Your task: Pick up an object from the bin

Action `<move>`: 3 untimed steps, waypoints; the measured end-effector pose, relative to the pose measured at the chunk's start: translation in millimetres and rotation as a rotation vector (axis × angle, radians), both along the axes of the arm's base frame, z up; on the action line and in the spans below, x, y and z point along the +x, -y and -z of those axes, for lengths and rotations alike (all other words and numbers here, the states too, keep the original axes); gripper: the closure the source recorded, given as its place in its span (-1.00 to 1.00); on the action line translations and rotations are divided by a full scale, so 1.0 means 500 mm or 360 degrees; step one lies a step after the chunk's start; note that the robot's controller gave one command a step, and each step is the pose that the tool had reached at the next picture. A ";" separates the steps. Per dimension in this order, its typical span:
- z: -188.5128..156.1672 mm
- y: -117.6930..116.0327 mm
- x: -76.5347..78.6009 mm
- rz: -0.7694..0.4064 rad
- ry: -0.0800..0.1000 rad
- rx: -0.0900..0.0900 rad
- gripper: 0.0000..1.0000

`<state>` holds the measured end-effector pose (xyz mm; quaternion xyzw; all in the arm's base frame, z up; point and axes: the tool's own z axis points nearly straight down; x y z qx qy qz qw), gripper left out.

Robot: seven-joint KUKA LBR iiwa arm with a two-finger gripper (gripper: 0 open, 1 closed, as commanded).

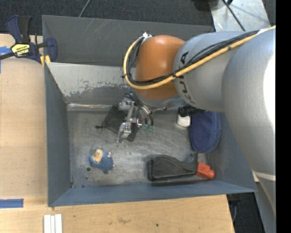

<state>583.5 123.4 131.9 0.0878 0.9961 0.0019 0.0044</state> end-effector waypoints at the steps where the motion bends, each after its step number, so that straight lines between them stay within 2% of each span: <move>1: 0.107 0.035 0.060 -0.0233 -0.0006 -0.0005 -1.00; 2: 0.098 0.033 0.066 -0.0234 0.0012 -0.0004 1.00; 3: -0.233 0.021 0.080 -0.0445 0.0009 -0.0007 1.00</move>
Offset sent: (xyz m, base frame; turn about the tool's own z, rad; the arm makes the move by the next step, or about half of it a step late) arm 0.0285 -0.0167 -0.0544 -0.1474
